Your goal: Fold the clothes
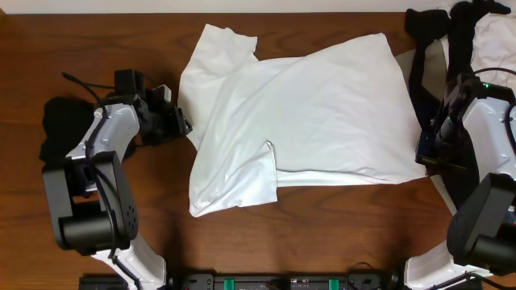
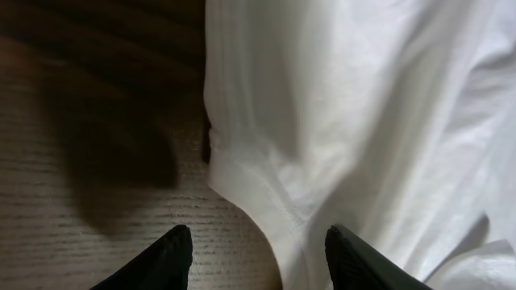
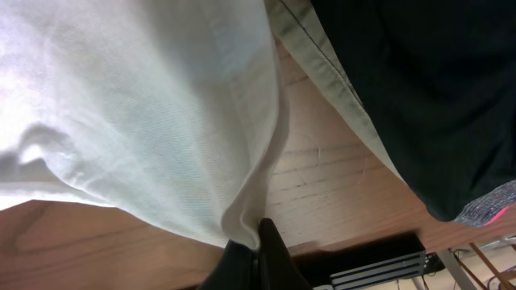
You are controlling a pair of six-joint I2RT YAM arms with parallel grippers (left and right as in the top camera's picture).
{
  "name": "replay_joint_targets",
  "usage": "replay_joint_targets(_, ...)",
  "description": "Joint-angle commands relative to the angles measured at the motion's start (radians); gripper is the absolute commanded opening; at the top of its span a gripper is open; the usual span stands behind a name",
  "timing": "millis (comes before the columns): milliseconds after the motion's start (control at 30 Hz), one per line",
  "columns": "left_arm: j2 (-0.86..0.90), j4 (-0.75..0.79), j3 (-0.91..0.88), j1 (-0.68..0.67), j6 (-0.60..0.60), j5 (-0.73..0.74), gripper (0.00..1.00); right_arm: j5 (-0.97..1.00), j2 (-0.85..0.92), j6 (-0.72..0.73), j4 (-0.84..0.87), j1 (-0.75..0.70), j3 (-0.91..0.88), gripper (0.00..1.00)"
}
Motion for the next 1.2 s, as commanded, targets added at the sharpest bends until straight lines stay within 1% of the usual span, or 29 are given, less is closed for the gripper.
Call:
replay_joint_targets(0,0.050,0.004,0.010,0.002,-0.006,0.011,0.56,-0.003,-0.005,0.014,0.004,-0.006,-0.005,0.01)
replay_joint_targets(167,0.093,0.015,0.010,0.002,-0.006,0.011,0.56,-0.003,-0.005,0.014,0.006,-0.006,-0.005,0.01)
replay_joint_targets(200,0.095,0.018,0.010,0.002,-0.006,0.011,0.50,-0.003,-0.005,0.014,0.006,-0.006,-0.005,0.01)
replay_joint_targets(267,0.096,0.028,0.010,0.002,-0.006,0.011,0.15,-0.003,-0.005,0.014,0.006,-0.006,-0.005,0.01)
replay_joint_targets(300,0.096,0.038,0.010,0.002,-0.006,0.011,0.06,-0.003,-0.005,0.014,0.006,-0.006,-0.005,0.01)
replay_joint_targets(500,0.095,0.069,0.018,0.004,-0.005,0.011,0.06,-0.003,-0.005,0.014,0.006,-0.006,-0.005,0.01)
replay_joint_targets(833,0.091,0.100,0.137,0.016,-0.006,0.001,0.06,-0.003,-0.005,0.014,0.005,-0.006,-0.005,0.01)
replay_joint_targets(1000,0.091,0.102,0.195,0.036,-0.030,-0.133,0.06,-0.003,-0.005,0.014,0.006,-0.006,-0.005,0.01)
replay_joint_targets(1167,0.091,0.103,0.212,0.060,-0.033,-0.145,0.06,-0.003,-0.005,0.014,0.006,-0.006,-0.005,0.01)
